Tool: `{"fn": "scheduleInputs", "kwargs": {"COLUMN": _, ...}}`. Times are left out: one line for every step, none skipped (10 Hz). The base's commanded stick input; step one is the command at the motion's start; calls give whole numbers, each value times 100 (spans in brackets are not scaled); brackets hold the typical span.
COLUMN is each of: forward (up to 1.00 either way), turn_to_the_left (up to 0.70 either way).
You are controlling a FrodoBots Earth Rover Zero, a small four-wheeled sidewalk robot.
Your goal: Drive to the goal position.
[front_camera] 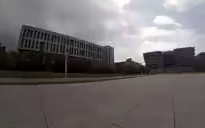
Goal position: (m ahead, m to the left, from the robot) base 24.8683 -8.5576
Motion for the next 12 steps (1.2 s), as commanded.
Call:
{"fn": "scheduleInputs", "kwargs": {"forward": 0, "turn_to_the_left": -70}}
{"fn": "scheduleInputs", "kwargs": {"forward": 0, "turn_to_the_left": -70}}
{"fn": "scheduleInputs", "kwargs": {"forward": 0, "turn_to_the_left": -70}}
{"fn": "scheduleInputs", "kwargs": {"forward": 0, "turn_to_the_left": -70}}
{"fn": "scheduleInputs", "kwargs": {"forward": 0, "turn_to_the_left": -70}}
{"fn": "scheduleInputs", "kwargs": {"forward": 0, "turn_to_the_left": -70}}
{"fn": "scheduleInputs", "kwargs": {"forward": 0, "turn_to_the_left": -70}}
{"fn": "scheduleInputs", "kwargs": {"forward": 0, "turn_to_the_left": -70}}
{"fn": "scheduleInputs", "kwargs": {"forward": 0, "turn_to_the_left": -70}}
{"fn": "scheduleInputs", "kwargs": {"forward": 0, "turn_to_the_left": -70}}
{"fn": "scheduleInputs", "kwargs": {"forward": 0, "turn_to_the_left": -70}}
{"fn": "scheduleInputs", "kwargs": {"forward": 0, "turn_to_the_left": -70}}
